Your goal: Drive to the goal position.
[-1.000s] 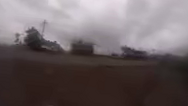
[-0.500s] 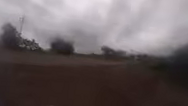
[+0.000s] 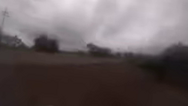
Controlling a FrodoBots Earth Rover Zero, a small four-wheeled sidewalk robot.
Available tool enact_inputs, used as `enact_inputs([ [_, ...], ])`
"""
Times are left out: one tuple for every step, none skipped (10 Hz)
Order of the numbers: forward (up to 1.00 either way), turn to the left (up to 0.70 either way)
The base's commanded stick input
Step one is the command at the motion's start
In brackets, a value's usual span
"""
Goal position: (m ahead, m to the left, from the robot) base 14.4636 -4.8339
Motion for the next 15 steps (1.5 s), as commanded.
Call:
enact_inputs([
  [0.7,0.0],
  [0.7,0.0],
  [0.7,0.0],
  [0.7,0.0],
  [0.7,0.0],
  [0.7,-0.15],
  [0.7,-0.35],
  [0.7,-0.35],
  [0.7,-0.35],
  [0.7,-0.35],
  [0.7,-0.35],
  [0.7,-0.35],
  [0.7,-0.35],
  [0.7,-0.31],
  [0.7,-0.04],
])
